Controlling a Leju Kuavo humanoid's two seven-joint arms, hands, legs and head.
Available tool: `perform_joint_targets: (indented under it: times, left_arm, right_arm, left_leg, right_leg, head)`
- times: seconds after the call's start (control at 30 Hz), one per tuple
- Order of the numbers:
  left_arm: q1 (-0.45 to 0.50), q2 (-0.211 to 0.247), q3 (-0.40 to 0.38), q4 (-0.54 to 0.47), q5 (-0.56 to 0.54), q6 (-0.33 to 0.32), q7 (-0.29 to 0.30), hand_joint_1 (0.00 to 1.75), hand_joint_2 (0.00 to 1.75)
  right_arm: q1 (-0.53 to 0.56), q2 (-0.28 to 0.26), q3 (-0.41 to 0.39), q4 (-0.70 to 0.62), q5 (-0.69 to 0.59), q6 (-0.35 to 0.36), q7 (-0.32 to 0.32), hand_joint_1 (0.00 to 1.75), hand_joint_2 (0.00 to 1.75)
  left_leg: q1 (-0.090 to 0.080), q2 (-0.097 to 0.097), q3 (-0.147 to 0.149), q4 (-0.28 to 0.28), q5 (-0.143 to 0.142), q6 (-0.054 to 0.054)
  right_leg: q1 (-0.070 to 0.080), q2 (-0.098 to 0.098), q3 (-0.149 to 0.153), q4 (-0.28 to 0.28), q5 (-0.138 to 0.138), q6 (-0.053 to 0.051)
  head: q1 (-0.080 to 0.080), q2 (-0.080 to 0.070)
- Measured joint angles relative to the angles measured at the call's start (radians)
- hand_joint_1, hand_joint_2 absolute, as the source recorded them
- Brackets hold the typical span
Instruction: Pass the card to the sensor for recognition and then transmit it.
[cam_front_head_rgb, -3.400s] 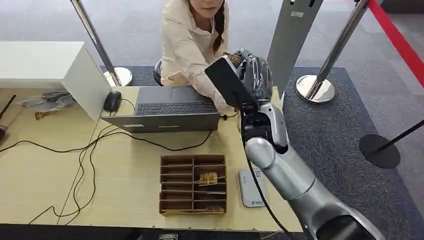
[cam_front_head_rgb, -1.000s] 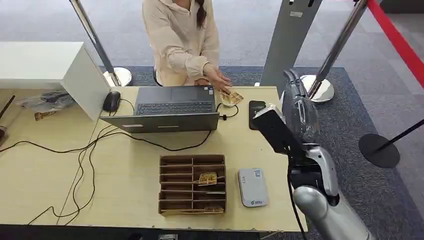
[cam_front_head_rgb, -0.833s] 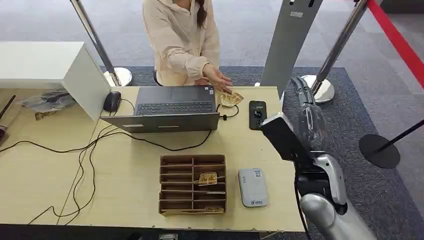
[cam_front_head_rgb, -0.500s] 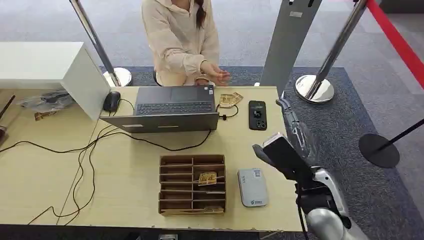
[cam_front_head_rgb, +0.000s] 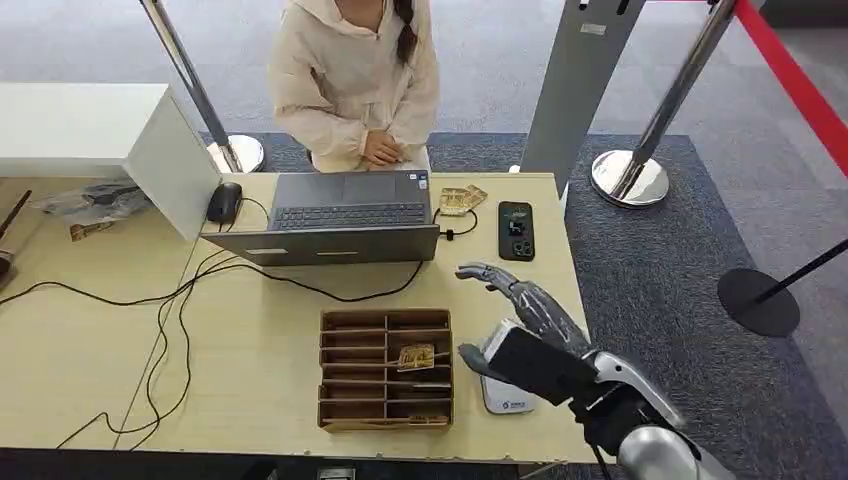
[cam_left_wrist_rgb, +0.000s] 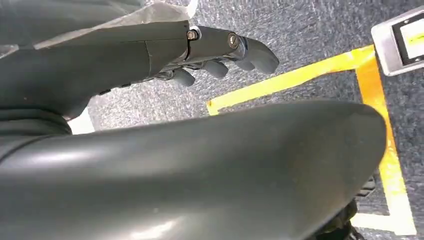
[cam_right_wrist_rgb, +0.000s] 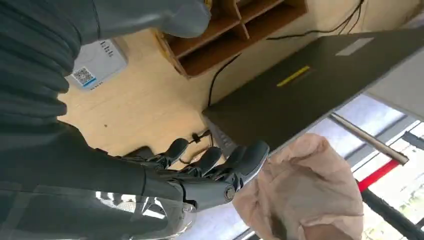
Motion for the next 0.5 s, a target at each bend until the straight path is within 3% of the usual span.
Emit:
perform_joint_targets:
  times: [0.03,0.07,0.13,0.27,0.33,0.37,0.43,0.5]
  left_arm:
    - [0.000,0.001,0.000,0.000,0.000,0.000,-0.003,0.00,0.00]
    - [0.000,0.002,0.000,0.000,0.000,0.000,-0.006,0.00,0.00]
    - [0.000,0.002,0.000,0.000,0.000,0.001,-0.010,0.00,0.00]
    - [0.000,0.002,0.000,0.000,0.002,0.002,-0.020,0.00,0.00]
    - [0.000,0.002,0.000,0.000,0.002,0.002,-0.024,0.00,0.00]
    - [0.000,0.002,0.000,0.000,0.002,0.003,-0.026,0.00,0.00]
    - [0.000,0.002,0.000,0.000,0.002,0.007,-0.029,0.00,0.00]
    - [0.000,0.002,0.000,0.000,0.005,0.010,-0.033,0.00,0.00]
  right_arm:
    - [-0.004,-0.004,0.004,-0.003,-0.004,0.008,0.002,0.80,1.75]
    - [-0.009,-0.008,0.009,-0.008,-0.008,0.017,0.007,1.08,1.75]
    - [-0.022,-0.016,0.023,-0.016,-0.019,0.036,0.011,1.12,1.75]
    - [-0.036,-0.024,0.046,-0.029,-0.023,0.058,0.018,0.80,1.75]
    - [-0.040,-0.025,0.057,-0.033,-0.022,0.060,0.018,0.73,1.75]
    - [-0.042,-0.025,0.064,-0.035,-0.011,0.059,0.018,0.82,1.75]
    - [-0.046,-0.024,0.082,-0.036,0.028,0.052,0.016,1.43,1.75]
    - [-0.047,-0.019,0.100,-0.036,0.086,0.029,0.015,1.41,1.75]
  left_leg:
    - [0.000,0.000,0.000,0.000,0.000,0.000]
    - [0.000,0.000,0.000,0.000,0.000,0.000]
    - [0.000,0.000,0.000,0.000,0.000,0.000]
    - [0.000,0.000,0.000,0.000,0.000,0.000]
    - [0.000,0.000,0.000,0.000,0.000,0.000]
    - [0.000,0.000,0.000,0.000,0.000,0.000]
    - [0.000,0.000,0.000,0.000,0.000,0.000]
    - [0.000,0.000,0.000,0.000,0.000,0.000]
  right_leg:
    - [0.000,0.000,0.000,0.000,0.000,0.000]
    - [0.000,0.000,0.000,0.000,0.000,0.000]
    - [0.000,0.000,0.000,0.000,0.000,0.000]
    - [0.000,0.000,0.000,0.000,0.000,0.000]
    - [0.000,0.000,0.000,0.000,0.000,0.000]
    - [0.000,0.000,0.000,0.000,0.000,0.000]
    - [0.000,0.000,0.000,0.000,0.000,0.000]
    - [0.000,0.000,0.000,0.000,0.000,0.000]
  head:
    - [0.000,0.000]
    - [0.000,0.000]
    - [0.000,0.000]
    - [0.000,0.000]
    - [0.000,0.000]
    - [0.000,0.000]
    - [0.000,0.000]
    - [0.000,0.000]
